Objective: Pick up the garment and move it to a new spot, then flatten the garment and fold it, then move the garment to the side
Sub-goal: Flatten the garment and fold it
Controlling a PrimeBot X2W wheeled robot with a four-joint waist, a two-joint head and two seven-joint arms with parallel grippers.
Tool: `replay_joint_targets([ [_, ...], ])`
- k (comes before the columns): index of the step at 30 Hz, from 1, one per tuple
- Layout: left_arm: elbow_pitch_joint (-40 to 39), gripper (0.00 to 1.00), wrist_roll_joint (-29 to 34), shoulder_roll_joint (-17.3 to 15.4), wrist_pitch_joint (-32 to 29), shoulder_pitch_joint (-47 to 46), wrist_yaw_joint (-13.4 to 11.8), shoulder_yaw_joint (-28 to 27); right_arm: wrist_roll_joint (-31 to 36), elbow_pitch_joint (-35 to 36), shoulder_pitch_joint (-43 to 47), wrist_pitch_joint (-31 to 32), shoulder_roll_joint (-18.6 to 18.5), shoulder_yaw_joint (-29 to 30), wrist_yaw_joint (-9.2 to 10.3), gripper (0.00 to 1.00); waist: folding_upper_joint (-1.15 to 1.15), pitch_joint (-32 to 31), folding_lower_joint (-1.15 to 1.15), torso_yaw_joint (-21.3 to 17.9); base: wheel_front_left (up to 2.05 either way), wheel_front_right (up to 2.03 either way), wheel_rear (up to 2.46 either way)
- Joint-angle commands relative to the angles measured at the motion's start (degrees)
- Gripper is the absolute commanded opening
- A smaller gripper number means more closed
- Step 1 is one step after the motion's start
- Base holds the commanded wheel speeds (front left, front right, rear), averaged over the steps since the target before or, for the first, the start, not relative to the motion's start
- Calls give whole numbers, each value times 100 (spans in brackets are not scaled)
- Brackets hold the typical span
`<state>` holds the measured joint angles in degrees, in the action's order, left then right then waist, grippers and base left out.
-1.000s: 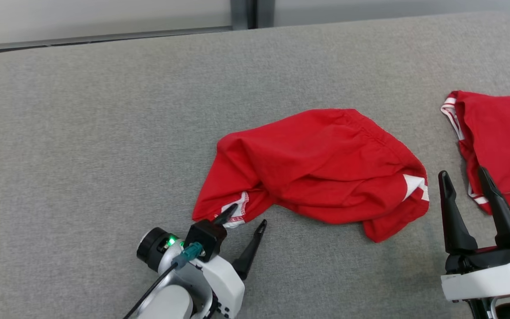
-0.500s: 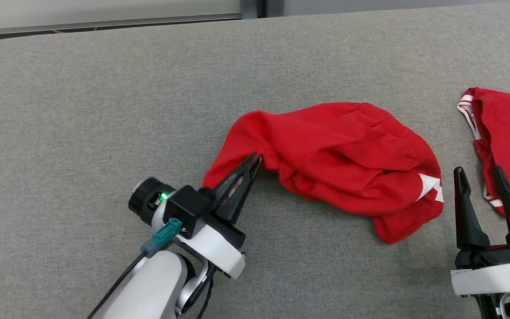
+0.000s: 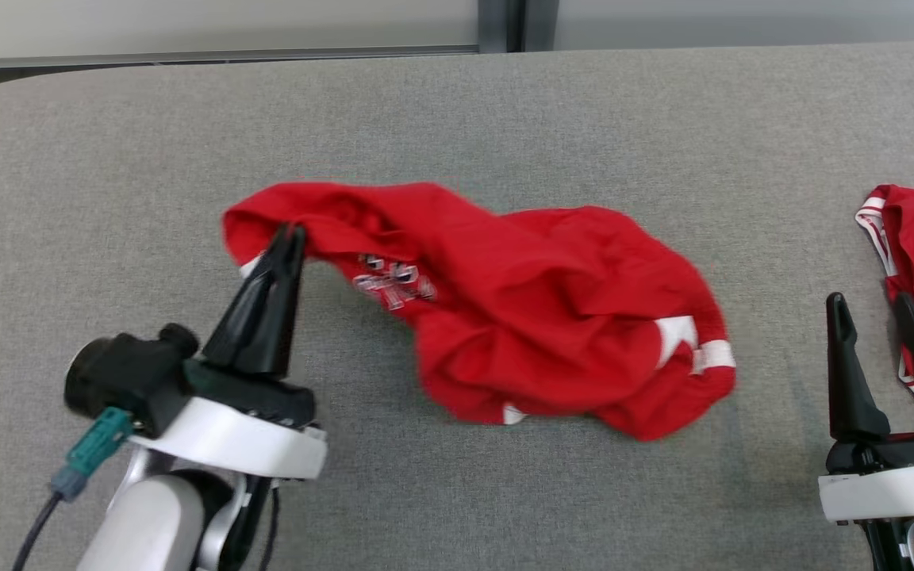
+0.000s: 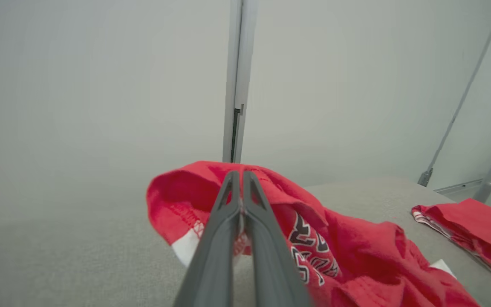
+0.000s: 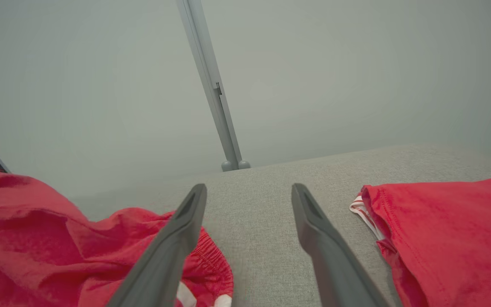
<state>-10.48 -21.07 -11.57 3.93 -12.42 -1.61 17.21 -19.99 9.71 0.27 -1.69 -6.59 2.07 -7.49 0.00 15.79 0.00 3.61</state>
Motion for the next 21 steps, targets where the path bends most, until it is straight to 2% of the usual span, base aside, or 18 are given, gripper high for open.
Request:
replay_joint_targets([
  [1,63,0,-73,-39,-5,96,-49,-102,-11,-5,-36,-3,-37,34,0,100,0,15,0,17,0,0,0],
  [4,477,0,-359,-45,15,211,10,-286,-21,41,-75,16,-48,52,0,100,0,106,0,32,0,0,0],
  [8,1498,0,-671,67,167,34,218,-342,26,77,-159,45,-28,22,0,100,0,266,0,-14,0,0,0],
  [14,2864,0,-823,242,635,-394,472,-355,50,64,-201,35,-12,-1,0,100,0,371,0,-107,0,0,0],
  [15,3022,44,-821,256,698,-436,484,-359,65,58,-198,35,-12,9,0,100,0,357,0,-118,0,0,0],
  [16,3116,100,-793,267,787,-472,487,-366,75,57,-195,48,-15,12,0,100,0,338,0,-128,0,0,0],
  [21,3000,100,-499,328,1084,-414,388,-431,114,106,-148,93,-65,20,0,100,0,137,0,-136,0,0,0],
])
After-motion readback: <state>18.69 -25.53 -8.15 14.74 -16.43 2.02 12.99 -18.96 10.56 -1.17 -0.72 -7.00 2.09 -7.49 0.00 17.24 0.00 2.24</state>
